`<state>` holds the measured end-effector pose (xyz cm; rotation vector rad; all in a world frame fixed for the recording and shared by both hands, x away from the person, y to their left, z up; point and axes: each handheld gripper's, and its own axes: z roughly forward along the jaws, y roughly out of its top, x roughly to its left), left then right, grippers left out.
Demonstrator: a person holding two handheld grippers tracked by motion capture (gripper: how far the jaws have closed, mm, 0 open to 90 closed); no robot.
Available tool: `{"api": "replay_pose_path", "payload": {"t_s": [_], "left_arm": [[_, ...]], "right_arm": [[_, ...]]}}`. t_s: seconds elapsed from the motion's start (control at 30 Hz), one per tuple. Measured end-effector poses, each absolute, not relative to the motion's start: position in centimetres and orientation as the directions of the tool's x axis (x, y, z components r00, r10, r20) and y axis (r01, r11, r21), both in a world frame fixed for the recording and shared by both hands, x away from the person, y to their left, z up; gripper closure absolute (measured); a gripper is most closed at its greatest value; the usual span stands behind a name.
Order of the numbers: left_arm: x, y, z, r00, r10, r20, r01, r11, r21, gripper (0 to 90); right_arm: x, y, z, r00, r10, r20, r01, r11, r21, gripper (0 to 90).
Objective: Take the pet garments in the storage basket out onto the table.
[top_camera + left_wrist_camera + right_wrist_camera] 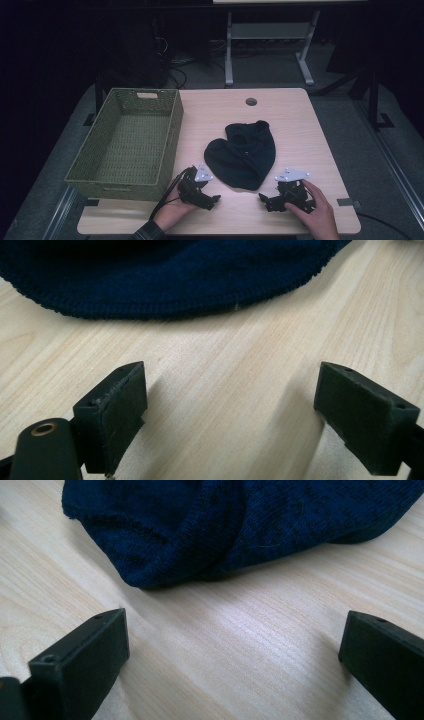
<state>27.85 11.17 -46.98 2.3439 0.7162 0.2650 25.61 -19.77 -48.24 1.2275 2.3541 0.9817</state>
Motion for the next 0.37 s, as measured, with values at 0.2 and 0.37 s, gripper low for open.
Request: {"api": "replay_pose_path", "payload": {"t_s": [0.2, 0.37], "left_arm": [[27.71, 11.94, -47.75, 0.841, 0.541, -0.003, 0.38, -0.586, 0.716, 12.8], [27.72, 11.96, -47.77, 0.841, 0.541, -0.003, 0.379, -0.585, 0.717, 12.8]], "right_arm": [[25.62, -19.77, -48.25, -0.585, 0.81, 0.039, 0.598, 0.398, 0.696, 0.0], [25.61, -19.77, -48.25, -0.585, 0.81, 0.039, 0.598, 0.398, 0.696, 0.0]]}}
